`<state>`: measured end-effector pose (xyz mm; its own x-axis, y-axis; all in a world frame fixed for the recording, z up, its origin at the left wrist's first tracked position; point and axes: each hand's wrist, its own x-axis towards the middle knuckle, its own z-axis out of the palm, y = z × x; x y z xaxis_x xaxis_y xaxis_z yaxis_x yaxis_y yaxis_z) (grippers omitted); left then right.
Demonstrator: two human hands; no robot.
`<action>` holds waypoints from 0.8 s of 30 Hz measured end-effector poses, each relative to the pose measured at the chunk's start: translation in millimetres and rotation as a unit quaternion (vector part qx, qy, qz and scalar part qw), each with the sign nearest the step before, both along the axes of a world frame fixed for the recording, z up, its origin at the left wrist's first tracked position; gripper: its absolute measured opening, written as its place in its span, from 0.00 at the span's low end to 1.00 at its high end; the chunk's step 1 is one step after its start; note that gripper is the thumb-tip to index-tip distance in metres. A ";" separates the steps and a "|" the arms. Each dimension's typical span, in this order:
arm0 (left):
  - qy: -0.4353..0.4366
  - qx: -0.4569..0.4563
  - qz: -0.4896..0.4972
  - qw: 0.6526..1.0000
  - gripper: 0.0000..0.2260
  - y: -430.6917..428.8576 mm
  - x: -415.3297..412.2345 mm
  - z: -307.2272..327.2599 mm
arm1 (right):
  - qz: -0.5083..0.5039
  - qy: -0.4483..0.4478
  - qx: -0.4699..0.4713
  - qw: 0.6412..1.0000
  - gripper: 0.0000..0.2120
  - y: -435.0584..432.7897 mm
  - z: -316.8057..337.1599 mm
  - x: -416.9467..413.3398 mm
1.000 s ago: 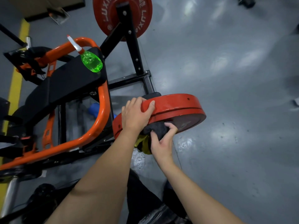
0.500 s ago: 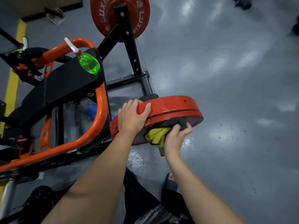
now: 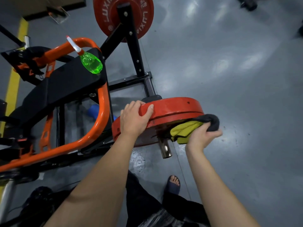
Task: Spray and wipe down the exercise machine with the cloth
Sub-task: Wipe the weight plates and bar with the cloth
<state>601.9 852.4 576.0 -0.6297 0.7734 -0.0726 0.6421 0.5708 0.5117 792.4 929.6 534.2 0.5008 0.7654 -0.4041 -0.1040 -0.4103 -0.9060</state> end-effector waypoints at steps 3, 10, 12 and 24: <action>0.002 -0.004 -0.001 1.000 0.19 0.0 0.4 1.3 | 0.016 -0.008 0.038 0.999 0.22 6.2 9.2 -3.1; 0.002 0.000 0.002 1.000 0.19 -0.7 -2.6 0.3 | 0.254 0.039 0.133 0.957 0.23 -80.0 30.1 -50.2; -0.003 -0.004 0.002 1.000 0.21 -0.7 -3.0 -0.3 | 0.321 0.035 0.163 0.932 0.22 -94.0 28.1 -51.0; -0.004 0.010 0.008 1.000 0.18 -1.9 -1.7 -2.0 | 0.069 0.006 -0.018 0.997 0.17 -6.3 -5.0 -6.4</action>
